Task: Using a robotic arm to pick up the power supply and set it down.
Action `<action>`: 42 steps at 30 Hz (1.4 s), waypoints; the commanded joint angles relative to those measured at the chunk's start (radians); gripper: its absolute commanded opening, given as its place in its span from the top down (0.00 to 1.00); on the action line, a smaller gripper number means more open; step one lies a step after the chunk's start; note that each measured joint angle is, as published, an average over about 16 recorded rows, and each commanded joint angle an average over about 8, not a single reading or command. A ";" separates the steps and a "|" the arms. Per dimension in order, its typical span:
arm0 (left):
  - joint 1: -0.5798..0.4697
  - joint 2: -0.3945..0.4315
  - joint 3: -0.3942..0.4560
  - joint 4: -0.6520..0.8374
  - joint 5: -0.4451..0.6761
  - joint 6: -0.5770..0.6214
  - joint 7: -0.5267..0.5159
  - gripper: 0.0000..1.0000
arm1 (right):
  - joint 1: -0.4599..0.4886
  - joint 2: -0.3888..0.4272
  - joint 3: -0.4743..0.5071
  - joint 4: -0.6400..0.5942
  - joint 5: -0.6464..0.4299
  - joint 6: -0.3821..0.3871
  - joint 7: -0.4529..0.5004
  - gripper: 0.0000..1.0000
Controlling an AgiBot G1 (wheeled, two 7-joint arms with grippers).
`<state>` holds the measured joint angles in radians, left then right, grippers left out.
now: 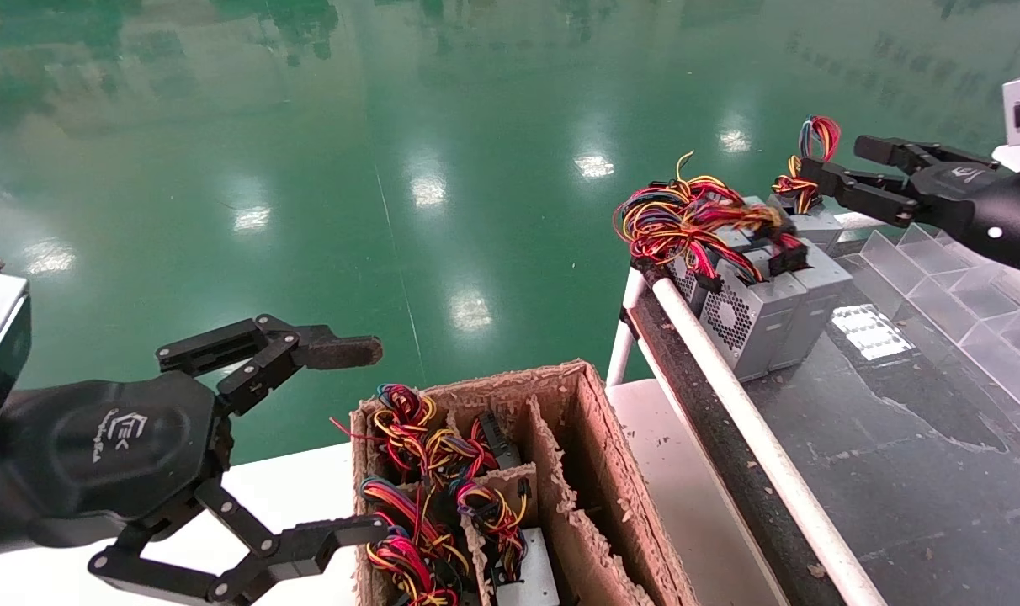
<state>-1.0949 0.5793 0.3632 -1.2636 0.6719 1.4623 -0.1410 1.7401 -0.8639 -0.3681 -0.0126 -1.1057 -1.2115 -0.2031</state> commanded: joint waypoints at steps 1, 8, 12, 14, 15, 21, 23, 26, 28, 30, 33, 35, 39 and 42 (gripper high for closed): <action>0.000 0.000 0.000 0.000 0.000 0.000 0.000 0.00 | 0.003 0.006 0.002 -0.003 0.002 -0.010 0.008 0.00; 0.000 0.000 0.000 0.000 0.000 0.000 0.000 0.00 | -0.020 0.024 0.013 0.047 0.029 -0.025 0.054 0.00; 0.000 0.000 0.000 0.000 0.000 0.000 0.000 0.00 | -0.063 0.039 0.019 0.130 0.052 -0.042 0.078 0.00; 0.000 0.000 0.000 0.000 0.000 0.000 0.000 0.00 | -0.085 0.047 0.021 0.174 0.064 -0.051 0.090 0.00; 0.000 0.000 0.000 0.000 0.000 0.000 0.000 0.00 | -0.097 0.051 0.023 0.196 0.070 -0.056 0.096 0.00; 0.000 0.000 0.000 0.000 0.000 0.000 0.000 0.00 | -0.164 0.075 0.030 0.326 0.107 -0.083 0.131 0.00; 0.000 0.000 0.000 0.000 0.000 0.000 0.000 0.00 | -0.187 0.083 0.033 0.370 0.119 -0.092 0.142 0.00; 0.000 0.000 0.000 0.000 0.000 0.000 0.000 0.00 | -0.220 0.095 0.037 0.435 0.137 -0.105 0.160 0.00; 0.000 0.000 0.000 0.000 0.000 0.000 0.000 0.00 | -0.243 0.103 0.039 0.479 0.149 -0.115 0.172 0.00; 0.000 0.000 0.000 0.000 0.000 0.000 0.000 0.00 | -0.266 0.111 0.042 0.522 0.161 -0.124 0.183 0.00; 0.000 0.000 0.000 0.000 0.000 0.000 0.000 0.00 | -0.299 0.123 0.046 0.588 0.179 -0.137 0.201 0.00; 0.000 0.000 0.000 0.000 0.000 0.000 0.000 0.00 | -0.322 0.131 0.049 0.631 0.191 -0.146 0.212 0.00; 0.000 0.000 0.000 0.000 0.000 0.000 0.000 0.00 | -0.367 0.147 0.054 0.719 0.215 -0.164 0.236 0.00; 0.000 0.000 0.000 0.000 0.000 0.000 0.000 0.00 | -0.401 0.159 0.058 0.784 0.233 -0.178 0.253 0.00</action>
<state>-1.0948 0.5792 0.3636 -1.2631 0.6715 1.4621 -0.1408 1.3393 -0.7050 -0.3103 0.7717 -0.8724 -1.3893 0.0504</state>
